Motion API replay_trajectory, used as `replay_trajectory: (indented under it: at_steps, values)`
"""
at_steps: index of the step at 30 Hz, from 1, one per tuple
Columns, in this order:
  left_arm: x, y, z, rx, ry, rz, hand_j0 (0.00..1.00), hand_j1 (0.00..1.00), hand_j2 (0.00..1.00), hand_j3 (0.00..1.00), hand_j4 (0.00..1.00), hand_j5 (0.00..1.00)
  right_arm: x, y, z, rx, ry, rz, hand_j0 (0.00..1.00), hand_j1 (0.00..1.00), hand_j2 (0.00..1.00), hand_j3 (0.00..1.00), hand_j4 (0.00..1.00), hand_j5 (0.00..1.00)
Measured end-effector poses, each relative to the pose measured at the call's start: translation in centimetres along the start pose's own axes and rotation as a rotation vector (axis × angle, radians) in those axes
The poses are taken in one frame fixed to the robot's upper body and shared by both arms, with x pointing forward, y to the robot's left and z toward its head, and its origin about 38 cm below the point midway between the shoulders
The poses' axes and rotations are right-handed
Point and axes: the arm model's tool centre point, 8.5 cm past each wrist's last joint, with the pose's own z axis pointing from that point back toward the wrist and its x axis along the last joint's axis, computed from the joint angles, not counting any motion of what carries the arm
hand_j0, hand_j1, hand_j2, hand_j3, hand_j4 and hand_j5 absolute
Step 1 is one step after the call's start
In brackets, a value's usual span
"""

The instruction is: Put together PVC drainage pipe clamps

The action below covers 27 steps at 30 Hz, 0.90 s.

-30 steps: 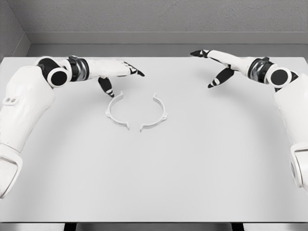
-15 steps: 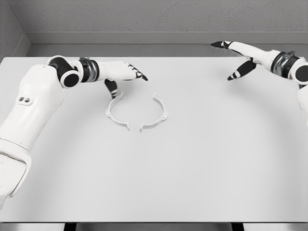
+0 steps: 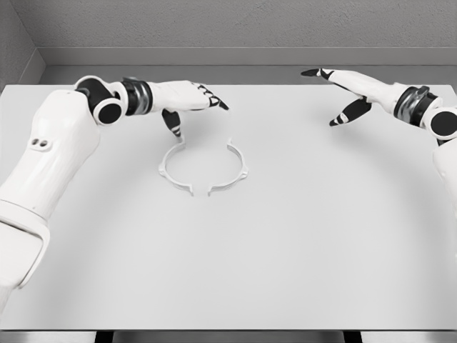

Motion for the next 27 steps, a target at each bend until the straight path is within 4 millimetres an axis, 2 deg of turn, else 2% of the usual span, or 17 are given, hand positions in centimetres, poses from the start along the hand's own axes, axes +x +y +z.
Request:
replay_trajectory:
  at_steps: [3, 4, 5, 6, 8, 10, 17, 27]
  values:
    - [-3.2, -0.3, 4.6, 0.056, 0.045, 0.034, 1.00, 1.00, 1.00, 1.00, 1.00, 1.00, 0.0, 0.2, 0.0, 0.002, -0.001, -0.004, 1.00, 1.00, 1.00, 1.00, 1.00, 1.00]
    - [-3.9, -1.4, 5.6, 0.052, 0.057, 0.050, 1.00, 1.00, 1.00, 1.00, 1.00, 1.00, 0.0, 0.2, -0.1, 0.001, -0.002, -0.003, 1.00, 1.00, 1.00, 1.00, 1.00, 1.00]
    - [-4.6, -1.6, 6.6, 0.057, 0.071, 0.056, 1.00, 1.00, 1.00, 1.00, 1.00, 1.00, 0.0, 0.2, -0.1, 0.001, -0.003, -0.004, 1.00, 1.00, 1.00, 1.00, 1.00, 1.00]
    - [-5.0, -3.0, 7.2, 0.047, 0.078, 0.080, 1.00, 1.00, 1.00, 1.00, 1.00, 1.00, 0.1, 0.2, -0.1, 0.001, -0.003, -0.004, 1.00, 1.00, 1.00, 1.00, 1.00, 1.00]
    - [-5.5, -3.8, 7.9, 0.047, 0.089, 0.099, 1.00, 1.00, 1.00, 1.00, 1.00, 1.00, 0.1, 0.2, -0.1, -0.003, -0.009, -0.010, 1.00, 1.00, 1.00, 1.00, 1.00, 1.00]
    - [-5.4, -3.9, 7.8, 0.052, 0.087, 0.110, 1.00, 1.00, 1.00, 1.00, 1.00, 1.00, 0.2, 0.1, -0.2, -0.009, -0.015, -0.018, 1.00, 1.00, 1.00, 1.00, 1.00, 1.00]
    - [-3.8, -4.3, 5.1, 0.009, 0.071, 0.061, 1.00, 1.00, 1.00, 1.00, 1.00, 1.00, 0.1, 0.5, -0.1, -0.008, -0.018, -0.030, 1.00, 1.00, 1.00, 1.00, 1.00, 1.00]
    - [-2.0, -5.7, 3.2, -0.048, 0.036, 0.020, 1.00, 1.00, 1.00, 1.00, 1.00, 1.00, 0.1, 0.9, -0.2, -0.004, -0.019, -0.034, 1.00, 1.00, 1.00, 1.00, 1.00, 1.00]
